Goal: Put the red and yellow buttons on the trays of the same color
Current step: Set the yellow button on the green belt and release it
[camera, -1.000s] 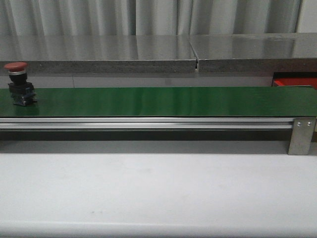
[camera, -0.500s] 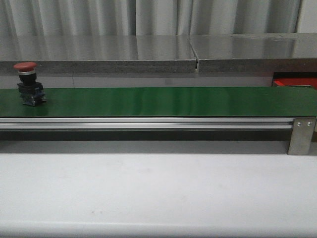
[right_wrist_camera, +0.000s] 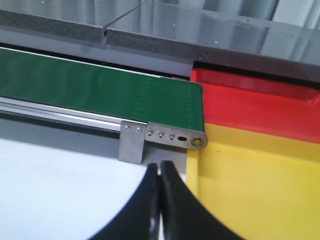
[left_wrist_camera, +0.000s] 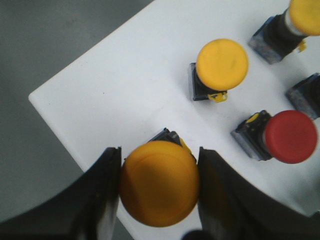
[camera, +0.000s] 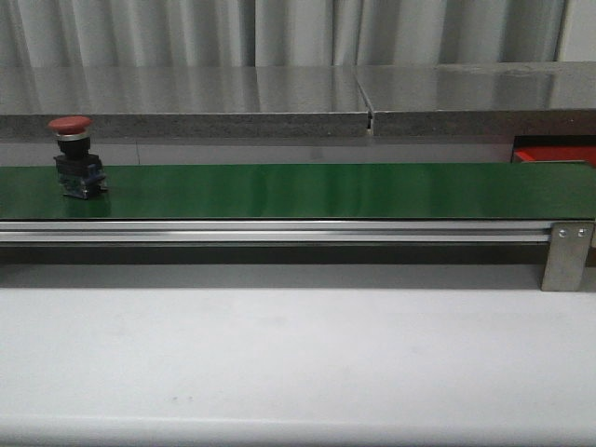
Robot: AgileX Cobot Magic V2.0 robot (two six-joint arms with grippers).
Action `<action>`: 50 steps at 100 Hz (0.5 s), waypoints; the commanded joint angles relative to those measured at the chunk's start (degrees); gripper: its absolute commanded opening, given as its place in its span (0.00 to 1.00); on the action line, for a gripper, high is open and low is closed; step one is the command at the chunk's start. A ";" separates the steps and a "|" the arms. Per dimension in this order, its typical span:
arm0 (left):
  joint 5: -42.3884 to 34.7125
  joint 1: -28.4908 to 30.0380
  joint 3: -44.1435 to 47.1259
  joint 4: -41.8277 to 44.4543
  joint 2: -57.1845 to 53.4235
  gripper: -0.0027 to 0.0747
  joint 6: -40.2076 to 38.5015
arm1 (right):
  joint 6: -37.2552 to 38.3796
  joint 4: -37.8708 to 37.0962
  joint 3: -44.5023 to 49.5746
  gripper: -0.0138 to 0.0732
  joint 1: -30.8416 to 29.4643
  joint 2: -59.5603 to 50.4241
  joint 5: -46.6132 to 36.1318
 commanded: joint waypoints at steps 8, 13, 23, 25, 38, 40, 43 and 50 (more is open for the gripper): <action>-0.30 -3.46 -3.40 -1.07 -6.69 0.01 0.93 | -0.16 -0.19 -1.27 0.08 0.21 -1.06 -4.71; 1.36 -4.86 -4.92 -1.07 -6.98 0.01 1.56 | -0.16 -0.19 -1.27 0.08 0.21 -1.06 -4.71; 3.69 -8.77 -8.30 -1.52 -6.86 0.01 2.19 | -0.16 -0.19 -1.27 0.08 0.21 -1.06 -4.71; 3.79 -9.62 -8.90 -1.52 -6.86 0.01 2.59 | -0.16 -0.19 -1.27 0.08 0.21 -1.06 -4.71; 3.94 -14.22 -12.09 -2.62 -5.72 0.01 2.58 | -0.16 -0.19 -1.27 0.08 0.21 -1.06 -4.71; 3.84 -14.86 -12.62 -2.75 -5.36 0.01 2.58 | -0.16 -0.19 -1.27 0.08 0.21 -1.06 -4.71; 3.84 -15.75 -13.34 -3.07 -4.85 0.01 2.58 | -0.16 -0.19 -1.27 0.08 0.21 -1.06 -4.71; 3.92 -17.78 -15.29 -3.70 -3.00 0.01 2.58 | -0.16 -0.19 -1.27 0.08 0.21 -1.06 -4.71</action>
